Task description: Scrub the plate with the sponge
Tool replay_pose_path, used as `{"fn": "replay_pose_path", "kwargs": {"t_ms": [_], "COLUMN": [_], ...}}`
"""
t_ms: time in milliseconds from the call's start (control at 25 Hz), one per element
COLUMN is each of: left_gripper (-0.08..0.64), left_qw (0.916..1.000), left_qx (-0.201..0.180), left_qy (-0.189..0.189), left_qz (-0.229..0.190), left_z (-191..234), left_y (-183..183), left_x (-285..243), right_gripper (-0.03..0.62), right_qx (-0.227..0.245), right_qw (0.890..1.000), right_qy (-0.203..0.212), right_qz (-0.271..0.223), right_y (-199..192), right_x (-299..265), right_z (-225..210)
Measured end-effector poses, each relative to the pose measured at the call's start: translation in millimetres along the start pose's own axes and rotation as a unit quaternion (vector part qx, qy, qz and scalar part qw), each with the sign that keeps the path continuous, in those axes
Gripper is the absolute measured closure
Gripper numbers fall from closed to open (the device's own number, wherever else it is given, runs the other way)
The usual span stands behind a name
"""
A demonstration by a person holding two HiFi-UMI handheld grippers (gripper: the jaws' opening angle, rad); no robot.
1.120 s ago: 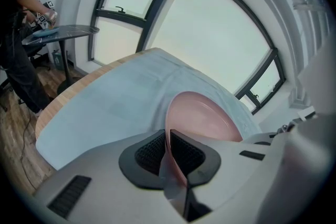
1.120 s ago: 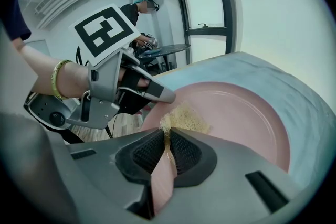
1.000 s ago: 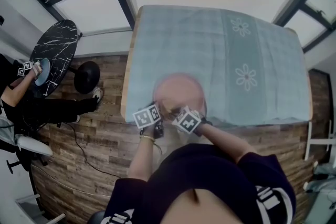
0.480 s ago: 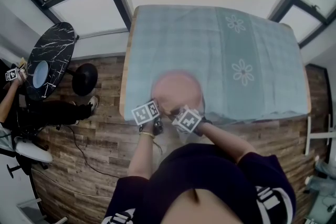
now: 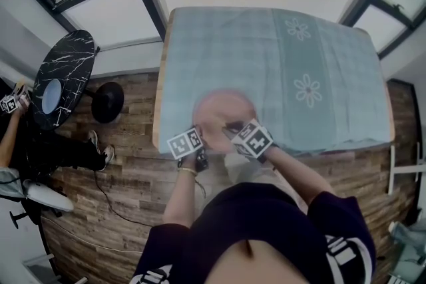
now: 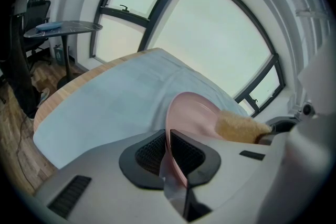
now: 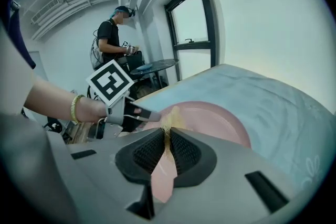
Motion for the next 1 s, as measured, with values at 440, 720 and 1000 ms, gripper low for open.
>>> {"fn": "replay_pose_path", "kwargs": {"t_ms": [440,720,1000], "left_gripper": [0.527,0.527,0.528], "left_qw": [1.0000,0.9999,0.9999], "left_qx": [0.001,-0.007,-0.006], "left_qy": [-0.004,-0.004,-0.002], "left_qz": [0.005,0.008,0.015], "left_z": [1,0,-1], "left_y": [2,2,0], "left_x": [0,-2,-5], "right_gripper": [0.555,0.555,0.554], "right_qx": [0.027,0.044,0.037], "right_qw": [0.992,0.985,0.982], "right_qy": [-0.123,-0.164,-0.169], "right_qz": [0.010,0.040,0.073], "right_y": [23,9,-11], "right_x": [-7,-16,-22], "right_z": [-65,-83,-89]}}
Point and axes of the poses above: the fingertips, and each gripper's own axes: x backward along the fingers, z to its left, y out of its top, the point moved 7 cm from there along x, backward along the fingers, and after that the axes turned 14 degrees about -x, right-handed, at the moved point
